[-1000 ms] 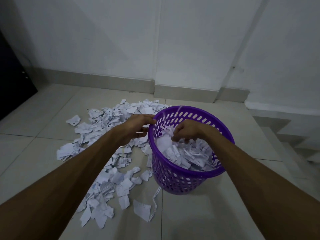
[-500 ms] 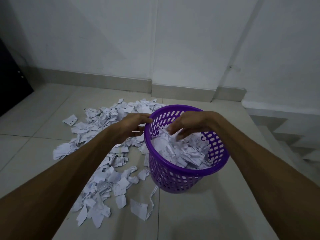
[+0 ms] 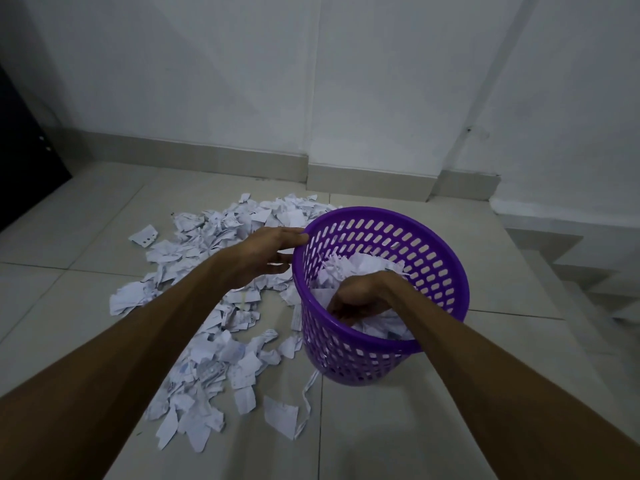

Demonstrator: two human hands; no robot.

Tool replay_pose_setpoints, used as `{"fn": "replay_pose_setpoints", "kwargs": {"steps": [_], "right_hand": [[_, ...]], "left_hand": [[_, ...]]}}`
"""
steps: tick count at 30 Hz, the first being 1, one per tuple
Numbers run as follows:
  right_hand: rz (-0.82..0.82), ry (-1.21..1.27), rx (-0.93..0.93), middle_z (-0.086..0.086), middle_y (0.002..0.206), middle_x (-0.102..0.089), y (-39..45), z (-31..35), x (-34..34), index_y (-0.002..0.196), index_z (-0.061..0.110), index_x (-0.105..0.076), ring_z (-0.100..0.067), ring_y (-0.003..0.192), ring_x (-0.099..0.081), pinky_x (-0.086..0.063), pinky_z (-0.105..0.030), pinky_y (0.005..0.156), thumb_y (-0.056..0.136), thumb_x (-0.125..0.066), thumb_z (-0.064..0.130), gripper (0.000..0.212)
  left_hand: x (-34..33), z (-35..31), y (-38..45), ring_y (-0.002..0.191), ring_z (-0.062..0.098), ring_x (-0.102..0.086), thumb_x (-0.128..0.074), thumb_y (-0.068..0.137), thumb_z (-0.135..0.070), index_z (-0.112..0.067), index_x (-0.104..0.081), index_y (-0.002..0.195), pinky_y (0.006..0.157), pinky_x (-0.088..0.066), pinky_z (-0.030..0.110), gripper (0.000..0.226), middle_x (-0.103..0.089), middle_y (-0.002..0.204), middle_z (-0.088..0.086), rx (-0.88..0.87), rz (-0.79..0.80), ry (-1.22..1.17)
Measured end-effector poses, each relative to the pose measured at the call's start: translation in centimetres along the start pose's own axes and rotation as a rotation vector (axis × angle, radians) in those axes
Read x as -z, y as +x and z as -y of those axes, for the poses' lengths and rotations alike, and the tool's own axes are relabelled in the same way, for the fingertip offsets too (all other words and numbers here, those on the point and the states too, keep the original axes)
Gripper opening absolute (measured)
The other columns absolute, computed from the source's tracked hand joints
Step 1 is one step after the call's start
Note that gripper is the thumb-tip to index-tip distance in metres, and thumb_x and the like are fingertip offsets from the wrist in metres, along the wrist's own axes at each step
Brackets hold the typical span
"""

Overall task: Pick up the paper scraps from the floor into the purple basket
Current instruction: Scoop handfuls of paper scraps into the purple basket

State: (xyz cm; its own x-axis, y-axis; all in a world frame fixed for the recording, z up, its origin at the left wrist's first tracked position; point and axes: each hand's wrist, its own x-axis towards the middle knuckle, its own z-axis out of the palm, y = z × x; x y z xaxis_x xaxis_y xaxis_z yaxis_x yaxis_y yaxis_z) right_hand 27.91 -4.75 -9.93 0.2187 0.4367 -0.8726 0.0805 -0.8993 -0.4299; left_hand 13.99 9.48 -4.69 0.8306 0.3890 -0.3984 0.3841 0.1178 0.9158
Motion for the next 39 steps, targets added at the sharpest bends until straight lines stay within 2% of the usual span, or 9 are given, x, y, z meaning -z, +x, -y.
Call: {"fn": "replay_pose_setpoints", "kwargs": {"steps": [3,5,11,16,20,24,28,35,39], "right_hand": [[0.047,0.031,0.027,-0.026,0.130,-0.059,-2.2,1.4,1.1,0.132,-0.011,-0.051,-0.034,0.120,-0.060,-0.056,-0.036,0.091,0.102,-0.045,0.004,0.035],[0.060,0.046,0.062,-0.023,0.128,-0.063,-4.8,2.5,2.2,0.130,-0.007,-0.055,-0.032,0.115,-0.064,-0.054,-0.039,0.097,0.102,-0.048,0.009,0.033],[-0.101,0.067,0.145,-0.007,0.103,-0.073,-8.4,2.1,5.0,0.115,0.005,-0.067,-0.022,0.086,-0.073,-0.060,-0.030,0.072,0.104,-0.047,0.031,0.035],[-0.271,-0.060,0.047,-0.007,0.073,-0.056,-5.8,-1.6,4.9,0.087,0.006,-0.057,-0.016,0.061,-0.054,-0.050,-0.024,0.056,0.105,-0.044,0.024,0.028],[-0.314,0.036,0.022,-0.009,0.073,-0.054,-3.1,-4.2,3.8,0.093,0.003,-0.057,-0.016,0.060,-0.051,-0.051,-0.029,0.068,0.102,-0.050,0.018,0.018],[-0.290,-0.102,-0.044,-0.011,0.080,-0.061,-3.8,-2.9,4.2,0.097,0.002,-0.060,-0.020,0.070,-0.060,-0.056,-0.033,0.080,0.101,-0.054,0.022,0.020],[-0.309,-0.205,-0.063,-0.007,0.091,-0.066,-7.9,1.1,5.2,0.101,0.004,-0.065,-0.021,0.070,-0.066,-0.057,-0.027,0.052,0.102,-0.051,0.029,0.029],[-0.508,-0.208,0.410,-0.009,0.101,-0.067,-9.9,8.8,2.9,0.109,0.001,-0.064,-0.021,0.067,-0.064,-0.055,-0.028,0.062,0.101,-0.052,0.025,0.028],[-0.462,-0.046,0.601,-0.019,0.119,-0.064,-8.8,12.7,-0.6,0.122,-0.004,-0.059,-0.028,0.092,-0.068,-0.053,-0.027,0.070,0.100,-0.053,0.023,0.036]], "left_hand": [[0.0,-0.1,-0.1,0.087,0.014,-0.063,-0.056,0.097,-0.027,-0.024,-0.066,0.114,0.076,-0.049,0.024,0.021,-0.072,0.099,-0.001,-0.005,0.003,0.001],[0.0,-0.2,-0.3,0.089,0.014,-0.063,-0.056,0.097,-0.028,-0.024,-0.066,0.113,0.076,-0.050,0.024,0.019,-0.072,0.102,0.000,-0.004,0.002,0.010],[-0.2,-0.3,-0.5,0.086,0.013,-0.063,-0.056,0.097,-0.029,-0.024,-0.066,0.112,0.071,-0.050,0.023,0.019,-0.072,0.101,-0.001,0.000,-0.028,0.030],[-0.3,-0.2,-0.7,0.087,0.014,-0.063,-0.055,0.097,-0.032,-0.021,-0.066,0.112,0.070,-0.048,0.025,0.021,-0.071,0.102,-0.002,-0.001,-0.047,0.063],[-0.3,-0.2,-0.7,0.089,0.015,-0.063,-0.055,0.098,-0.035,-0.017,-0.065,0.117,0.072,-0.047,0.026,0.029,-0.070,0.103,-0.002,0.002,-0.045,0.072],[-0.2,0.0,-0.8,0.091,0.015,-0.065,-0.058,0.095,-0.038,-0.016,-0.065,0.117,0.072,-0.049,0.025,0.032,-0.071,0.105,-0.003,0.007,-0.046,0.068],[0.5,0.1,-1.0,0.101,0.017,-0.067,-0.060,0.094,-0.038,-0.019,-0.068,0.114,0.076,-0.050,0.026,0.029,-0.072,0.110,-0.006,0.006,-0.075,0.034],[4.1,0.2,-2.0,0.104,0.017,-0.066,-0.062,0.092,-0.040,-0.023,-0.064,0.115,0.079,-0.050,0.026,0.029,-0.067,0.120,-0.009,0.018,-0.173,-0.096],[6.4,1.0,-2.6,0.103,0.017,-0.067,-0.060,0.092,-0.046,-0.023,-0.063,0.121,0.083,-0.051,0.029,0.037,-0.068,0.120,-0.008,0.046,-0.217,-0.151]]}}
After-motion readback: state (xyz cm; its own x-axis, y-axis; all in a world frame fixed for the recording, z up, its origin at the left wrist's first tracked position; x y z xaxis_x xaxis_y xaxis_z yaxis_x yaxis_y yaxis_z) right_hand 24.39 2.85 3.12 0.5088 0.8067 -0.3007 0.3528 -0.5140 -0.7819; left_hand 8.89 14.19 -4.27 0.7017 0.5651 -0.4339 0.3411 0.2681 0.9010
